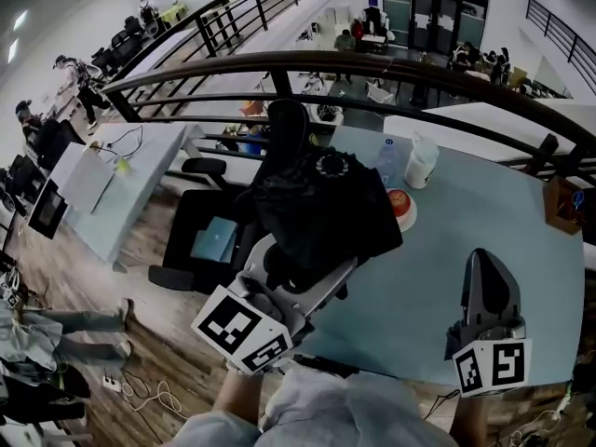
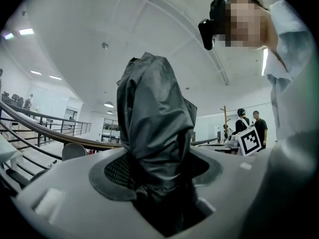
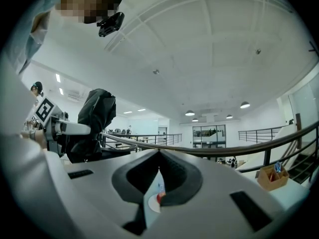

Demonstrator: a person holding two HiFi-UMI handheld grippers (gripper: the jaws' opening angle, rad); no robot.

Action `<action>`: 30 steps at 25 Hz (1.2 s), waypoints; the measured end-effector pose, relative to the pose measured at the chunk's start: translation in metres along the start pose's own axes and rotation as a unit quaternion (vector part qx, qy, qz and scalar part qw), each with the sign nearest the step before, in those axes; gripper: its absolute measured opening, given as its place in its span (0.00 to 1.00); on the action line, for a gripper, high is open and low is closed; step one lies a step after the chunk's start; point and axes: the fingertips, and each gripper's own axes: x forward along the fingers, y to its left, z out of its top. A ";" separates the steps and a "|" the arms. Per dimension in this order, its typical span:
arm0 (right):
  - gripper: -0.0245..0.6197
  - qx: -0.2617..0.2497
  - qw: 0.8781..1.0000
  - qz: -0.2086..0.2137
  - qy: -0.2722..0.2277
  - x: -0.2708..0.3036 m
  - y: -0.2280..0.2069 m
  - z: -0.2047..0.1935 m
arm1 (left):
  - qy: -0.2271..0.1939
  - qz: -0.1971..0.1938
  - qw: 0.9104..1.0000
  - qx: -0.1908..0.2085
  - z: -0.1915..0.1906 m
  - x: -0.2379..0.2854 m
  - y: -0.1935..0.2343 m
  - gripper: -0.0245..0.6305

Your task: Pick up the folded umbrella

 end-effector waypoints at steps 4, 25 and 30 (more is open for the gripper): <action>0.04 0.002 1.000 -0.004 0.002 0.000 -0.002 0.000 | -0.006 -0.003 1.000 -0.014 0.002 -0.001 0.001 0.48; 0.04 -0.004 1.000 0.004 0.010 0.003 0.003 -0.003 | 0.000 -0.005 1.000 -0.008 -0.001 0.003 0.002 0.48; 0.04 -0.004 1.000 0.004 0.011 0.003 0.001 -0.004 | 0.000 -0.007 1.000 -0.011 -0.002 0.005 0.001 0.48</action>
